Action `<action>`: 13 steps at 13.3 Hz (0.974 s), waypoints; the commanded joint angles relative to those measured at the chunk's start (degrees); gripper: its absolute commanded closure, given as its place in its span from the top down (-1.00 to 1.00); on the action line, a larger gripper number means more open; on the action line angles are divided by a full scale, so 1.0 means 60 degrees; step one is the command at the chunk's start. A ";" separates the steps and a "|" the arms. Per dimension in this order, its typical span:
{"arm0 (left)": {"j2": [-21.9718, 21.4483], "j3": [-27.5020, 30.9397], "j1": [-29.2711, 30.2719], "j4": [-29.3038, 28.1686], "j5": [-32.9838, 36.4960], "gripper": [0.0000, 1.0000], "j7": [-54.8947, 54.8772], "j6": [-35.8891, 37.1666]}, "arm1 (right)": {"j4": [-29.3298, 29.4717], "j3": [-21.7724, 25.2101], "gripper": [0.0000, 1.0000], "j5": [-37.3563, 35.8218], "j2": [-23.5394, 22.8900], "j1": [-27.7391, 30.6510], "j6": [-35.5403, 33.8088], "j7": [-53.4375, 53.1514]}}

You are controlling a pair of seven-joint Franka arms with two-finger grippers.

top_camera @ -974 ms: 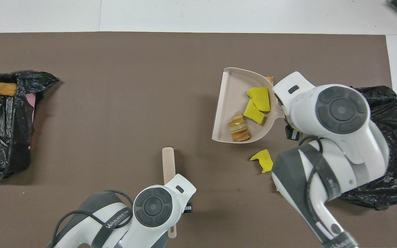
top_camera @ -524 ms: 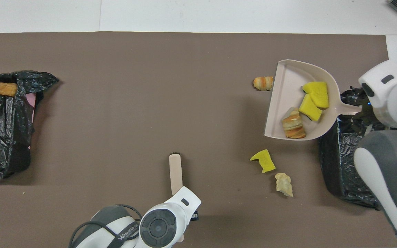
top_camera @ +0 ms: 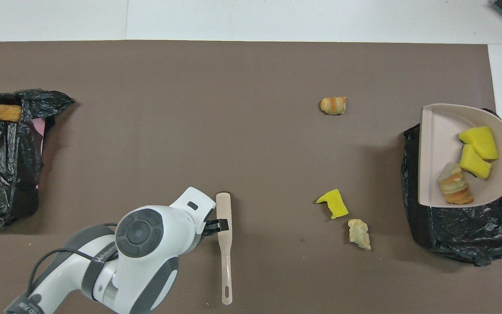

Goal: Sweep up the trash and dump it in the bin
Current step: 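Tip the dustpan over the black bag with the right gripper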

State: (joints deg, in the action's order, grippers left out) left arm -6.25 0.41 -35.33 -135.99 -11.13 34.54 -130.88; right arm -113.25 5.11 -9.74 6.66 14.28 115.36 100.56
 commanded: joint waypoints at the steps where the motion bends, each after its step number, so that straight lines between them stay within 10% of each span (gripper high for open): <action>1: 0.0790 -0.0083 0.1327 0.1010 -0.0006 1.00 -0.1474 0.0236 | -0.1045 -0.0104 -1.00 -0.0233 0.0749 0.0373 0.0780 0.0932; 13: 0.1906 -0.0098 0.5183 0.5333 0.0814 1.00 -0.4452 0.3207 | -0.2643 -0.0294 -1.00 -0.6941 0.1775 0.0140 0.1943 -0.1086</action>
State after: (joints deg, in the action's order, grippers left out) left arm 3.35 0.60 -6.76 -108.74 -6.69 9.61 -115.74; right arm -127.24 4.00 -46.28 15.03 15.95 128.47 96.45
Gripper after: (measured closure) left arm 0.000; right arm 0.670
